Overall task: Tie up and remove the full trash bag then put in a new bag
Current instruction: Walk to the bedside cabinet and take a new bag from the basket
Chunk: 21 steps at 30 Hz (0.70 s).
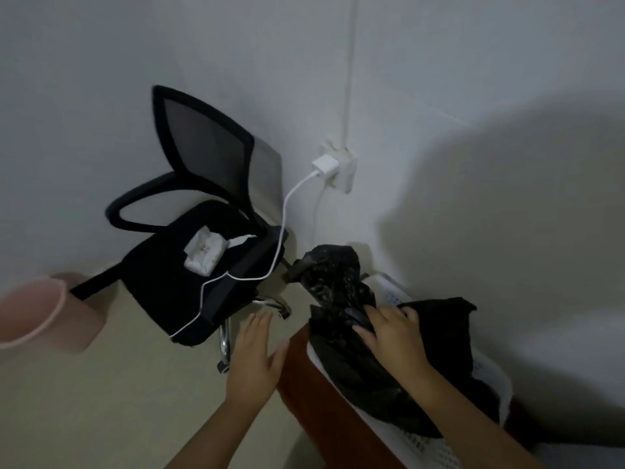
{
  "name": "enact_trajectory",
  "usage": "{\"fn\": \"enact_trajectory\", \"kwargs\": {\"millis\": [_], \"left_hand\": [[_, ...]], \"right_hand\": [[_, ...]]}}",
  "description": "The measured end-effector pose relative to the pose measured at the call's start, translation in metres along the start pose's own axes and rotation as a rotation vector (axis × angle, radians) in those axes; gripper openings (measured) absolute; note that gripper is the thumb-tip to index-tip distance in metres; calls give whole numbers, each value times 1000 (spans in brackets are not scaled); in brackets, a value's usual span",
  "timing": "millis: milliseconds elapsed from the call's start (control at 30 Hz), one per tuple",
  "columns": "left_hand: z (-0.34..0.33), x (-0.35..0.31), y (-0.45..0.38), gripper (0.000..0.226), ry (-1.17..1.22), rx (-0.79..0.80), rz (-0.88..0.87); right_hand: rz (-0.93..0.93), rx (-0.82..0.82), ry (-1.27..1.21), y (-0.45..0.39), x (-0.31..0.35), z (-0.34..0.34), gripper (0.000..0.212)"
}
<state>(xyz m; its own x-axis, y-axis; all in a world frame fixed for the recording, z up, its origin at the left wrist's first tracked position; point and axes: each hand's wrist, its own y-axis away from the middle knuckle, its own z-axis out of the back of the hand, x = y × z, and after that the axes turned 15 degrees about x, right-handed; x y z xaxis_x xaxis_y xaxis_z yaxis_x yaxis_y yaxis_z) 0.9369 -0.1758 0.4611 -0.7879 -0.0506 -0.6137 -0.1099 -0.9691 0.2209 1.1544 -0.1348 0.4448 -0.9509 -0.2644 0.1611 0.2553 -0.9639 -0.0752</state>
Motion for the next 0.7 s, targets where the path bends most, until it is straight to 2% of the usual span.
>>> {"fn": "enact_trajectory", "kwargs": {"millis": [267, 400, 500, 633, 700], "left_hand": [[98, 82, 68, 114, 56, -274, 307], [144, 136, 113, 110, 101, -416, 441], [173, 181, 142, 115, 95, -496, 513], [214, 249, 165, 93, 71, -512, 599], [236, 285, 172, 90, 93, -501, 622]], "right_hand": [[383, -86, -141, -97, 163, 40, 47], [552, 20, -182, -123, 273, 34, 39], [630, 130, -198, -129, 351, 19, 25], [704, 215, -208, -141, 443, -11, 26], [721, 228, -234, -152, 488, -22, 29]]}}
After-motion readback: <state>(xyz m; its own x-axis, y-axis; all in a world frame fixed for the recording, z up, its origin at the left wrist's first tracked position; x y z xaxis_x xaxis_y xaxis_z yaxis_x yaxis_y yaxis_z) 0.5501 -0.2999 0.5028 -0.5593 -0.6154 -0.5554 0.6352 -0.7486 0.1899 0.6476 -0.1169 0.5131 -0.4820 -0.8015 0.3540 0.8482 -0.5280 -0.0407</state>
